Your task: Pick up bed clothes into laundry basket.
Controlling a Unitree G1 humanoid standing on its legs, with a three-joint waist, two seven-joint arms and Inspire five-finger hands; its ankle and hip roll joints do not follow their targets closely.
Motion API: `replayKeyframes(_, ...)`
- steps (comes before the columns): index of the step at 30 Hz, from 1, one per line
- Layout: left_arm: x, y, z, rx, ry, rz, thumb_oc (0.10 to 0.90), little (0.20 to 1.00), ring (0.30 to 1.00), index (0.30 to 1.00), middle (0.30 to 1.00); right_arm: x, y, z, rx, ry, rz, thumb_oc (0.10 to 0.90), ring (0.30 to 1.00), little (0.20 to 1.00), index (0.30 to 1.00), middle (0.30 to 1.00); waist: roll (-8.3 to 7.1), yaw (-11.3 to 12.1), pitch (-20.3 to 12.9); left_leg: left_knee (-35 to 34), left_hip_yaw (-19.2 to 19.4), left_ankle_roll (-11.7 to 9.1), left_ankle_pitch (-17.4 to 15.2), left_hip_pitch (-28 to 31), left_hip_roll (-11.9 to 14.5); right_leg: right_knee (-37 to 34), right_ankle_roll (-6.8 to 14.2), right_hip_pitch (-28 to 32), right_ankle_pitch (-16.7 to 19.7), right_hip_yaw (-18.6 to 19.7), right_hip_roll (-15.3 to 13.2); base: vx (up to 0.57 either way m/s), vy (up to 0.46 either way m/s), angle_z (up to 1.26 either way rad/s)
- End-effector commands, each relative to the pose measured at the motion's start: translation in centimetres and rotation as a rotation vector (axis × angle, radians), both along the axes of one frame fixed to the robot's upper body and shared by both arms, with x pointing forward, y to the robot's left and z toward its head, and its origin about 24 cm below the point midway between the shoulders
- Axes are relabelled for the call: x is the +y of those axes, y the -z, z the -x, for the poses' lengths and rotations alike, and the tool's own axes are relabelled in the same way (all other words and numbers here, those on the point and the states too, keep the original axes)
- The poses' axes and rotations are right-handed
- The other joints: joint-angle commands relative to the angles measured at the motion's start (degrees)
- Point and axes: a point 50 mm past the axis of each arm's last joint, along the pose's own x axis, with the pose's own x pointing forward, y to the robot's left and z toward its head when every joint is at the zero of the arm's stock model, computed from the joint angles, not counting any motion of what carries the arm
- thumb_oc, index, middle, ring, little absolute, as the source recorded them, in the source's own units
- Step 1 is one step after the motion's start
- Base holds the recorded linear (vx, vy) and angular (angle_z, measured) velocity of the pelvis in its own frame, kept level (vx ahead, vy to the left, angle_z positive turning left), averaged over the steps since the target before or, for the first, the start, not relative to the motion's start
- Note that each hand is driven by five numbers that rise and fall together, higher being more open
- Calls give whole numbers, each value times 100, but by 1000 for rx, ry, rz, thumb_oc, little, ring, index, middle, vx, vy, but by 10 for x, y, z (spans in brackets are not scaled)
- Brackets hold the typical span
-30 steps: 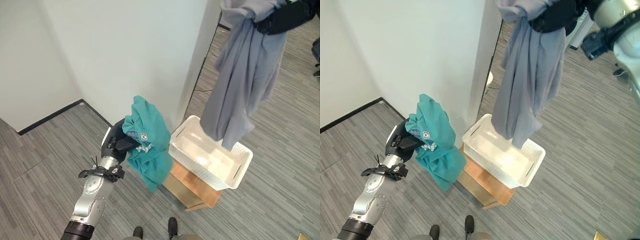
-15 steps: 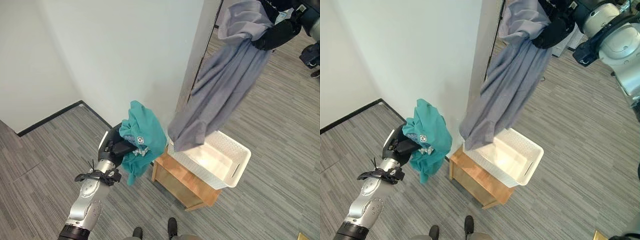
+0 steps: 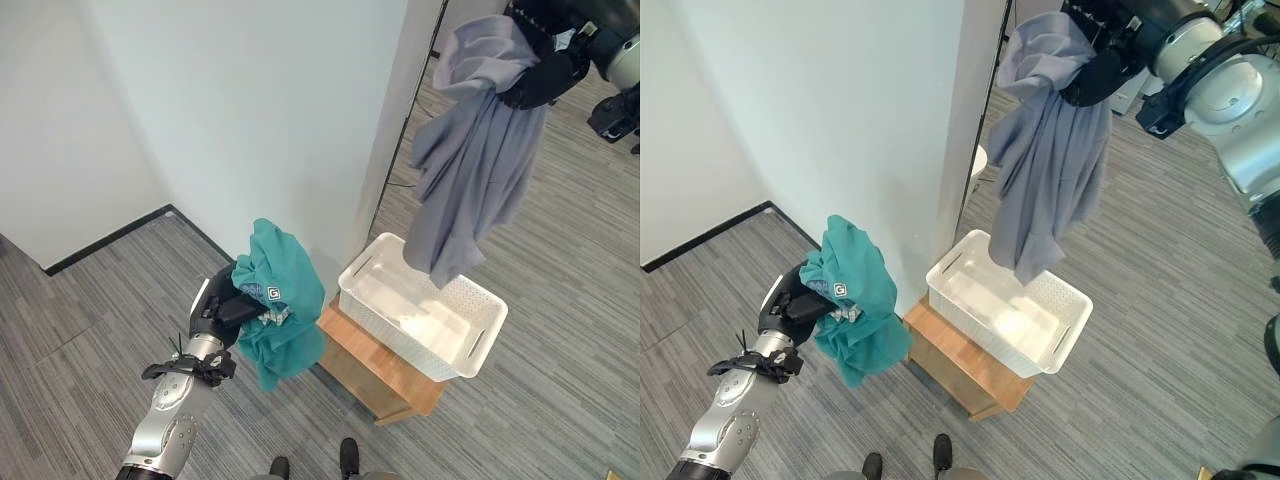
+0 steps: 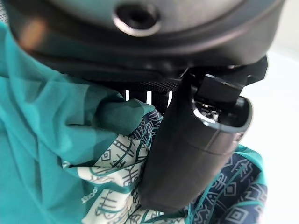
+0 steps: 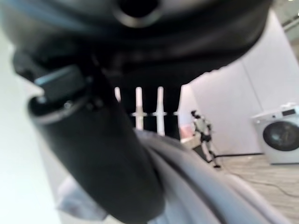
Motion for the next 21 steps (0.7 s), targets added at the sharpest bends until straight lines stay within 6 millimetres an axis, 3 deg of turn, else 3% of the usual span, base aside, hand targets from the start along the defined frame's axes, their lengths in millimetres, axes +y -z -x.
replayKeyframes(1,-1,-41,-4,-220,62,-30,400,300,300,300,300,-5,-46,17,-186,19,-39,400,300,300,300,300,-118,93,-550,21,-118,-197,-93,-383,171,633,531,90,-1149,-263,-412,-43,6,0)
replayKeyframes(7,3,-36,-2,-190,56,-31,400,300,300,300,300,-13,-18,4,-102,59,-45,400,300,300,300,300,-17,159,-276,63,-138,-185,-43,-523,154,740,520,-91,-1159,-259,-427,-43,7,1)
replayKeyframes(14,15,-33,5,-147,87,-90,400,300,300,300,300,-38,-13,-6,-53,231,-33,400,300,300,300,300,173,227,-7,126,-124,-179,8,-650,124,873,505,-296,-1141,-220,-446,-42,16,1)
replayKeyframes(17,18,-31,8,-133,81,-84,400,300,300,300,300,-34,-5,-11,-33,221,-38,400,300,300,300,300,264,263,95,155,-151,-180,49,-746,106,922,499,-392,-1139,-231,-469,-16,3,1)
replayKeyframes(21,15,-26,10,-113,76,-66,400,300,300,300,300,-16,21,-19,49,143,6,400,300,300,300,300,336,273,206,160,-166,-173,89,-826,89,952,487,-479,-1133,-251,-476,-11,1,2)
